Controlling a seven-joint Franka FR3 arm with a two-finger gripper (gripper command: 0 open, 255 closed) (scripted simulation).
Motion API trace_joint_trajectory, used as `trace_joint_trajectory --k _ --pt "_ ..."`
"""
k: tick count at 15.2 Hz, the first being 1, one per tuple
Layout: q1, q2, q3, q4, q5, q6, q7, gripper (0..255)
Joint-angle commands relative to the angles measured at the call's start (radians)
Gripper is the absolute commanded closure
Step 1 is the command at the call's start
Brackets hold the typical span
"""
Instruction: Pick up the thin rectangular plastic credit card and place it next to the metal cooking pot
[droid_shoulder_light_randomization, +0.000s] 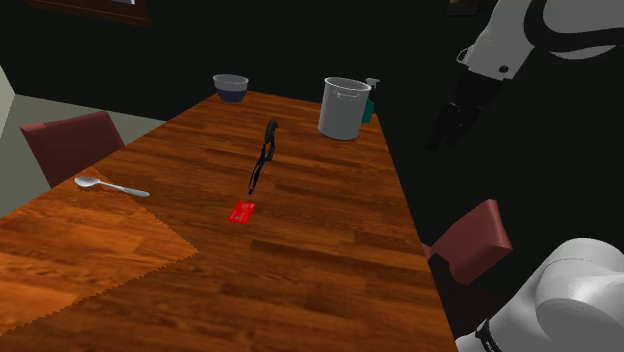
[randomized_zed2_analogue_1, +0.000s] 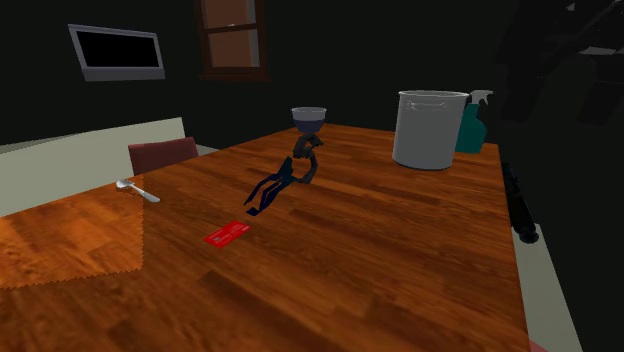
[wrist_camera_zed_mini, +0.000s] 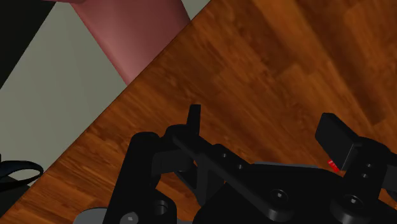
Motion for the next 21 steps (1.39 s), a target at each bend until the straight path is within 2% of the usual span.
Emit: trace_joint_trajectory --k 1,7,13,17,21 --pt "0.000 0.000 0.000 0.000 0.000 0.000 0.000 0" --pt "0.004 -0.011 0.174 -0.120 0.057 0.185 0.231 0" --pt "-0.008 0.073 0.364 -0.162 0.085 0.376 0.473 0" --pt "-0.045 0.175 0.501 -0.145 0.065 0.496 0.650 0" --pt "-0.120 0.307 0.654 -0.090 -0.005 0.596 0.850 0"
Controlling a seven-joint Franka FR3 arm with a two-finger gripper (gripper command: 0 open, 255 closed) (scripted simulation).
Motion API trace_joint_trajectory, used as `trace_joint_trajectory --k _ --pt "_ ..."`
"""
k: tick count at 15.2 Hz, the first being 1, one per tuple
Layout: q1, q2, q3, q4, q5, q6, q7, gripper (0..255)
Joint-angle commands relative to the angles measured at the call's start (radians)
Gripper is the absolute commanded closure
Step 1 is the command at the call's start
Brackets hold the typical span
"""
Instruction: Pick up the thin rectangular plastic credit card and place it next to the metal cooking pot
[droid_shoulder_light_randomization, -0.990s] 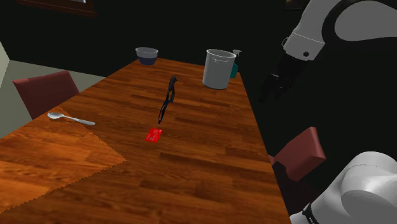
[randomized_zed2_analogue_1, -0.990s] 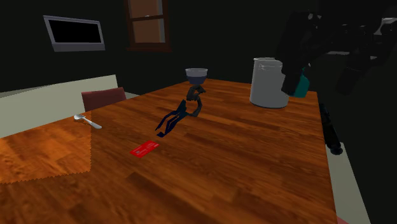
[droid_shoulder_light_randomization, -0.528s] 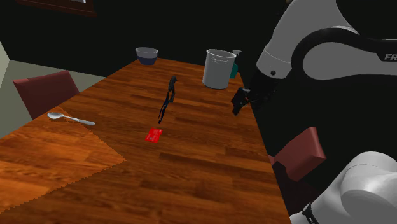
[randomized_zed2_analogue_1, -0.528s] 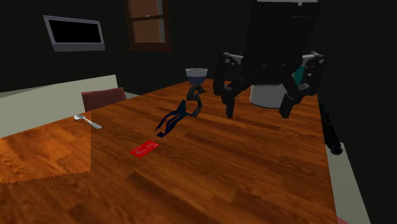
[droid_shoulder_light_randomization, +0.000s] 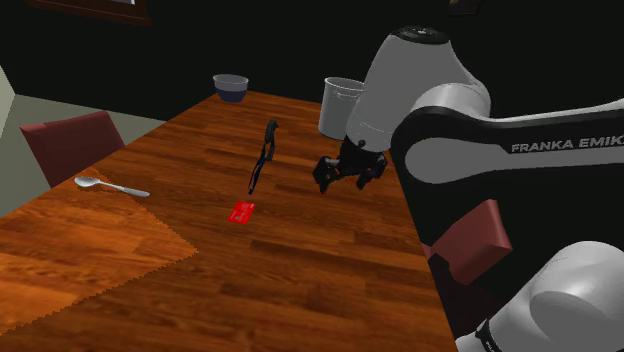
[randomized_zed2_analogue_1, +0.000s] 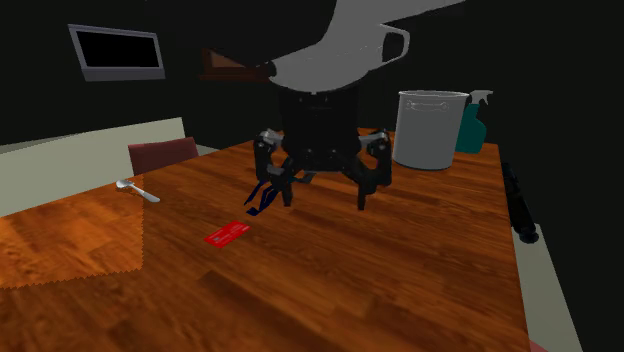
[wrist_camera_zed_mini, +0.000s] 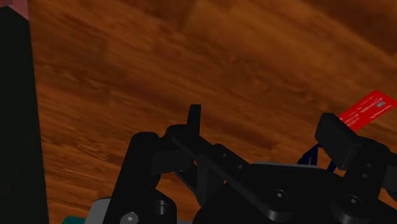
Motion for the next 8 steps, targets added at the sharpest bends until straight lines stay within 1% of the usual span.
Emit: trace_joint_trajectory --k 1,3,5,7,8 --pt "-0.047 0.077 0.086 0.036 -0.050 0.049 0.118 0" --pt "-0.106 0.157 0.173 0.082 -0.124 0.081 0.238 0" --pt "-0.176 0.248 0.268 0.137 -0.226 0.097 0.373 0" --pt "-0.248 0.360 0.367 0.204 -0.364 0.090 0.529 0" --pt "-0.277 0.428 0.412 0.243 -0.451 0.074 0.616 0"
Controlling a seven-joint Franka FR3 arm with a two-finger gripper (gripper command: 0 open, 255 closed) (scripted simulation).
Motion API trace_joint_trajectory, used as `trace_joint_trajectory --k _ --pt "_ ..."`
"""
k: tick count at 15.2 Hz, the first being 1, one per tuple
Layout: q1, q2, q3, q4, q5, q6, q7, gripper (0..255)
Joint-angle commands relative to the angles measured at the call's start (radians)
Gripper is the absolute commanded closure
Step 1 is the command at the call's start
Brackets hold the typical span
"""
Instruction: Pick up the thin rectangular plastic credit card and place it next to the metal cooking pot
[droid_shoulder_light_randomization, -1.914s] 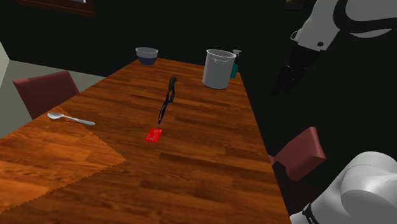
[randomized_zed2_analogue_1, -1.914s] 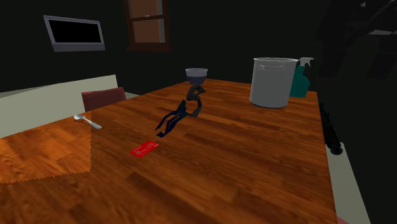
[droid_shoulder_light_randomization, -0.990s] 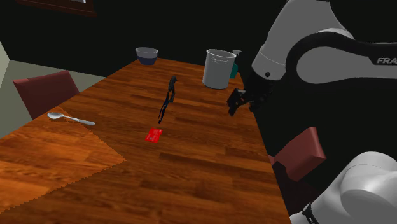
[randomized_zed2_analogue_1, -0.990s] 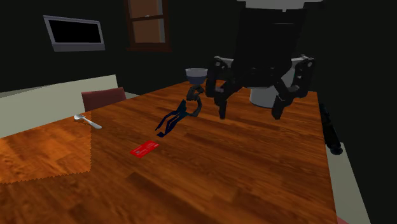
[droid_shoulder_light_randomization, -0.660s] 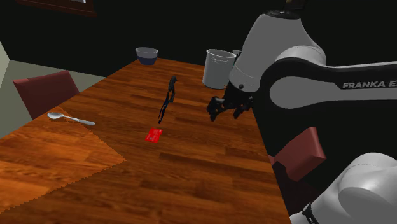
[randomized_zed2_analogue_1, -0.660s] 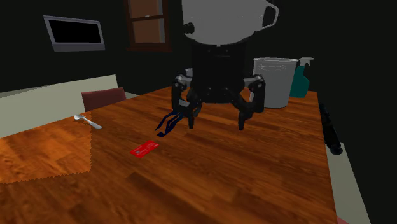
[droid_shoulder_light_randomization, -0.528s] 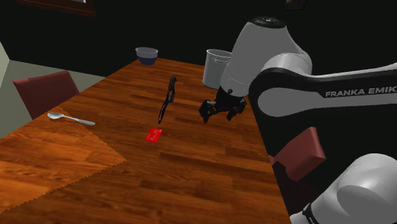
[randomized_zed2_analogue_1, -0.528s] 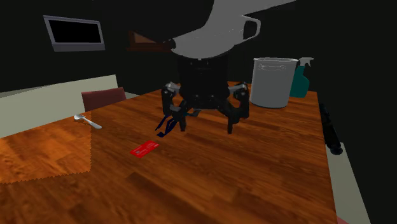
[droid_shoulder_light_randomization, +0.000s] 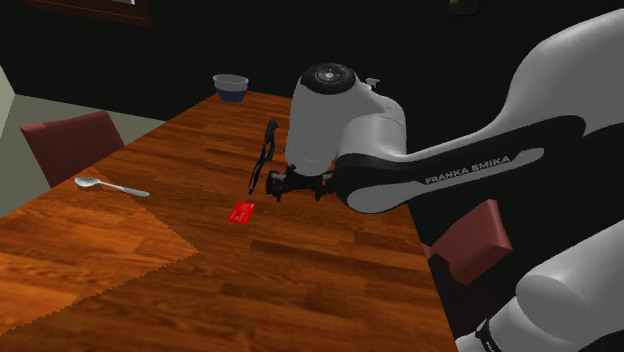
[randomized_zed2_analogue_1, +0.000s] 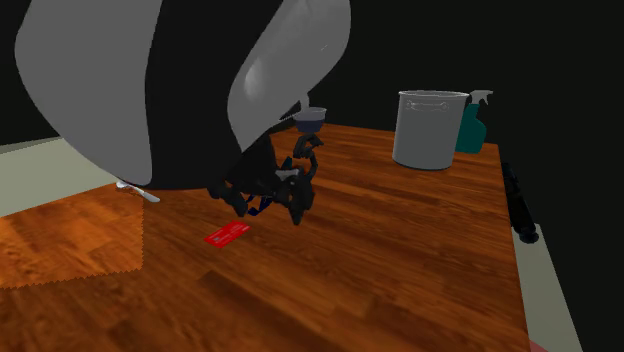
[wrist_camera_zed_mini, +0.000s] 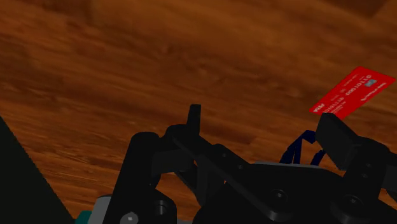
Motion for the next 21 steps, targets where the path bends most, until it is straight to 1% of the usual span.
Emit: trace_joint_trajectory --k 1,2,3,4,5,8,10,12,21 --pt "-0.051 0.142 0.086 0.080 -0.186 -0.037 0.187 0" --pt "-0.048 0.226 0.106 0.126 -0.286 -0.076 0.275 0" --pt "-0.023 0.308 0.106 0.174 -0.376 -0.119 0.353 0" --pt "0.017 0.381 0.091 0.222 -0.452 -0.162 0.418 0" --pt "0.067 0.444 0.061 0.271 -0.511 -0.200 0.468 0" --pt "0.206 0.604 -0.025 0.422 -0.640 -0.299 0.574 0" --pt "0.288 0.699 -0.076 0.530 -0.701 -0.356 0.620 0" --pt "0.360 0.784 -0.120 0.639 -0.748 -0.405 0.648 0" --pt "0.351 0.833 -0.155 0.635 -0.792 -0.352 0.663 0"
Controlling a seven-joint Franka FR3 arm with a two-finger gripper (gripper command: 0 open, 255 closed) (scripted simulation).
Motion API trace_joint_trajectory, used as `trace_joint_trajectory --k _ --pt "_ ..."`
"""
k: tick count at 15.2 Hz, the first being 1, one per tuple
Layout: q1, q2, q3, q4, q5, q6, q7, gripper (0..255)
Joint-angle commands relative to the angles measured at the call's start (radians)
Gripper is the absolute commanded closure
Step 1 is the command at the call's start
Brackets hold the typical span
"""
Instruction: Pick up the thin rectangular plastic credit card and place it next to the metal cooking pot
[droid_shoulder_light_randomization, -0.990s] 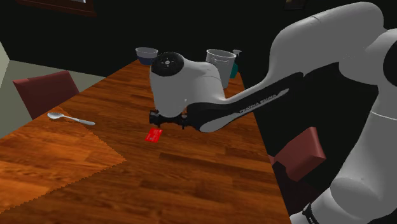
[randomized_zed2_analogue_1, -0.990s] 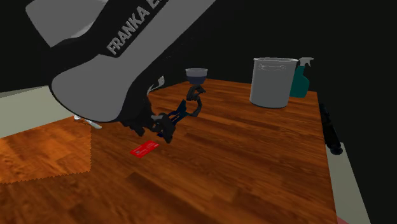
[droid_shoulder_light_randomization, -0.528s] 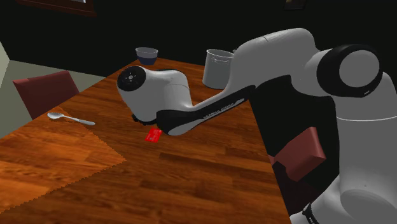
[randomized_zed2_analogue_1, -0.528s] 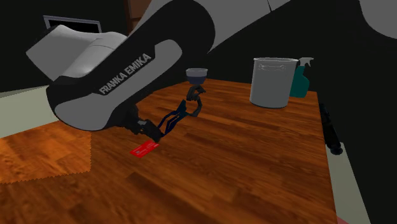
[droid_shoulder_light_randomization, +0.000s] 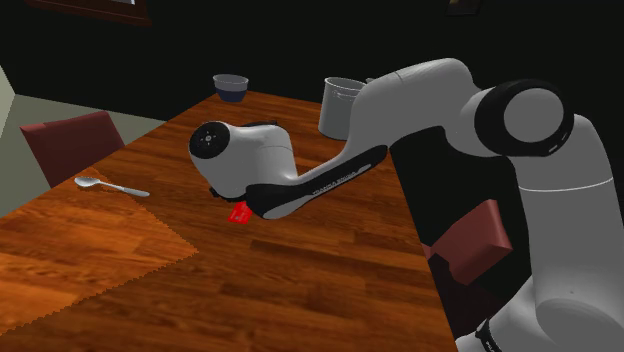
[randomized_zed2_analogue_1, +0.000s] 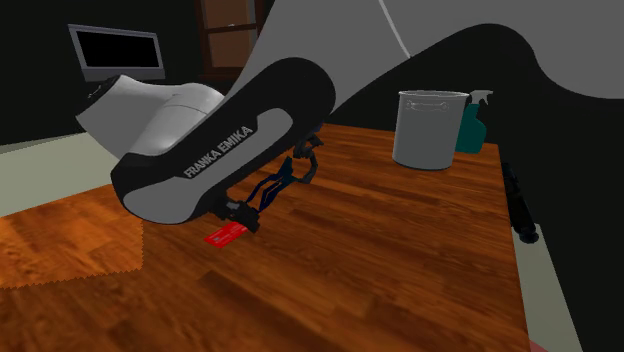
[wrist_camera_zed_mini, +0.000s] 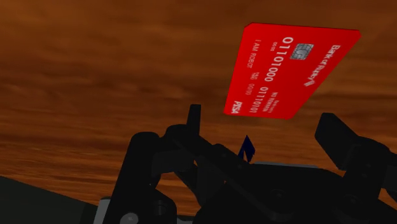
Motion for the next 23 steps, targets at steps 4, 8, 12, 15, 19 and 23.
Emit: trace_joint_trajectory --k 4,8,12,15,19,23 --pt "0.001 0.004 -0.002 0.003 -0.002 0.001 -0.001 0" --pt "0.001 0.004 -0.002 0.003 -0.002 0.001 -0.001 255" --pt "0.000 0.003 -0.002 0.001 -0.002 0.002 0.000 255" --pt "0.001 0.007 -0.005 -0.005 -0.008 0.008 0.008 255" --pt "-0.004 -0.010 0.007 0.008 0.009 -0.010 -0.014 255" --pt "-0.012 -0.036 0.022 0.019 0.033 -0.033 -0.042 255"
